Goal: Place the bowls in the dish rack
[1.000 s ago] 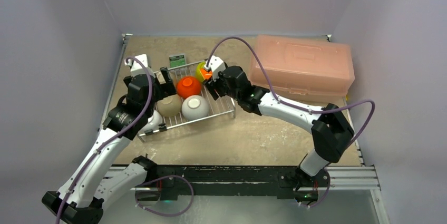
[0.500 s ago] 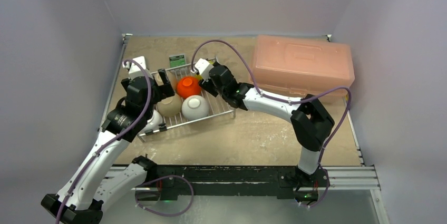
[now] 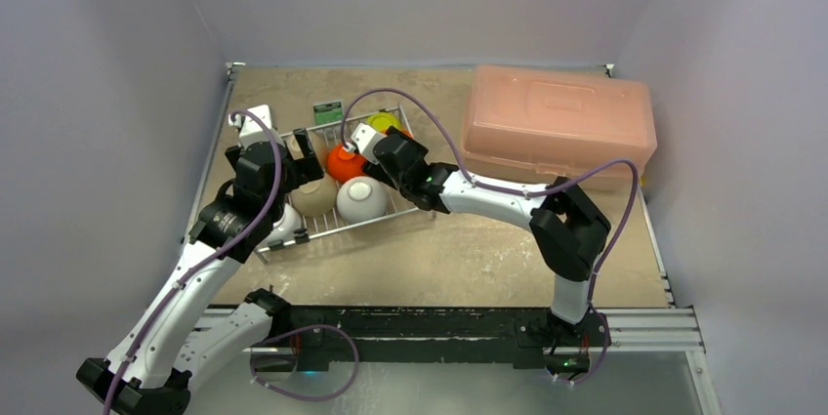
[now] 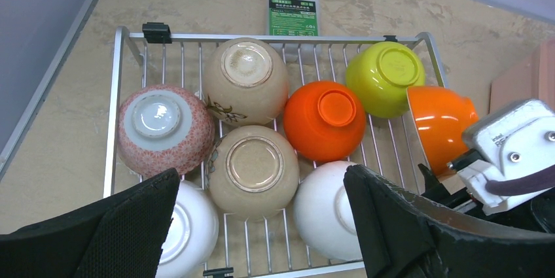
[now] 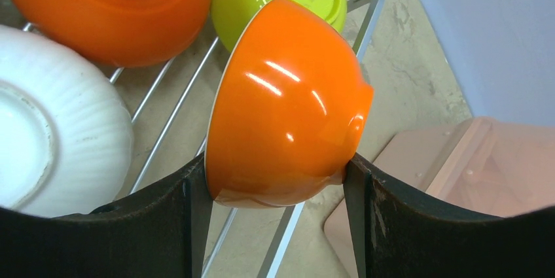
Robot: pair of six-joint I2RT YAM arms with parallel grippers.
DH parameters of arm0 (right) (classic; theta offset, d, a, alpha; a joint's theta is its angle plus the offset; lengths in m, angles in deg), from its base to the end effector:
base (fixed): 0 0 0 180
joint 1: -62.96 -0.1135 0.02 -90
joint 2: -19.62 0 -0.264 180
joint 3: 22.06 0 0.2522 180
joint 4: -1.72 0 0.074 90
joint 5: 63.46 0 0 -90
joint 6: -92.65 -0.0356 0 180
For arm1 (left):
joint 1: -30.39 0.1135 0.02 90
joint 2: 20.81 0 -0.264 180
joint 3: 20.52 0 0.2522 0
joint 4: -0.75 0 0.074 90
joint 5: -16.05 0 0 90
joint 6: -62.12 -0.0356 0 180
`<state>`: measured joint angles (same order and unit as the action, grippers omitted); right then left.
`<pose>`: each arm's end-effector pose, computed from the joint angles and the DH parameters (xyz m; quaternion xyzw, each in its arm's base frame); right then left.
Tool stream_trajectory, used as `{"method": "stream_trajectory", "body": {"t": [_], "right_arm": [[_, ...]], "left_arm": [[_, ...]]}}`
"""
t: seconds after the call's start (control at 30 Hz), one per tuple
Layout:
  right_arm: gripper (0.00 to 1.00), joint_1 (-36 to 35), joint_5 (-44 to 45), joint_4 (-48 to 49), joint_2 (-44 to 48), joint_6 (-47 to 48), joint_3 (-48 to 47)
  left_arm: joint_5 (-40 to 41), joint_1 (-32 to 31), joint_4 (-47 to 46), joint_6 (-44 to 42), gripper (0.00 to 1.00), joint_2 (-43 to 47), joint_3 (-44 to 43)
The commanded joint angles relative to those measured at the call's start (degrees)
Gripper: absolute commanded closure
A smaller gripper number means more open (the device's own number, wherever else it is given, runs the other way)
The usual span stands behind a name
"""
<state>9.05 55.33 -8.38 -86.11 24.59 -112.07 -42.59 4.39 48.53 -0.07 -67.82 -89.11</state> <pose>0.2666 0.3366 0.2535 -0.4002 0.7285 -0.0608 0.5527 0.1593 -0.0571 0.3533 -0.1557 0.8150 -0.0256 0.5575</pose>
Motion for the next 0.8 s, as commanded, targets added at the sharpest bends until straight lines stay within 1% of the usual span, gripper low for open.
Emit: {"method": "stream_trajectory", "body": {"t": [0.0,0.13,0.23,0.33,0.57,0.77], "right_arm": [[0.67,-0.44,3.39,-2.51,1.98,-0.68,-0.03],[0.66,-0.5,3.55,-3.47,1.99,-1.77,0.31],[0.69,-0.64,4.82,-4.14,1.12,-2.81,0.04],[0.69,-0.99,7.41,-5.55,0.03,-3.73,-0.73],[0.65,-1.77,15.82,-5.72,-3.42,-2.96,-0.58],[0.6,-1.83,18.64,-5.17,-3.61,-2.7,-0.1]], "left_arm": [[0.34,0.07,-0.8,-0.92,0.03,0.25,0.17],[0.03,0.01,-0.82,-0.92,0.03,0.09,0.22],[0.02,0.07,-0.83,-0.92,0.03,-0.05,0.27],[-0.13,0.07,-0.84,-0.92,0.03,-0.18,0.3],[-0.59,0.07,-0.81,-1.09,0.03,-0.89,0.26],[-0.72,0.07,-0.8,-1.09,0.03,-1.16,0.25]]}}
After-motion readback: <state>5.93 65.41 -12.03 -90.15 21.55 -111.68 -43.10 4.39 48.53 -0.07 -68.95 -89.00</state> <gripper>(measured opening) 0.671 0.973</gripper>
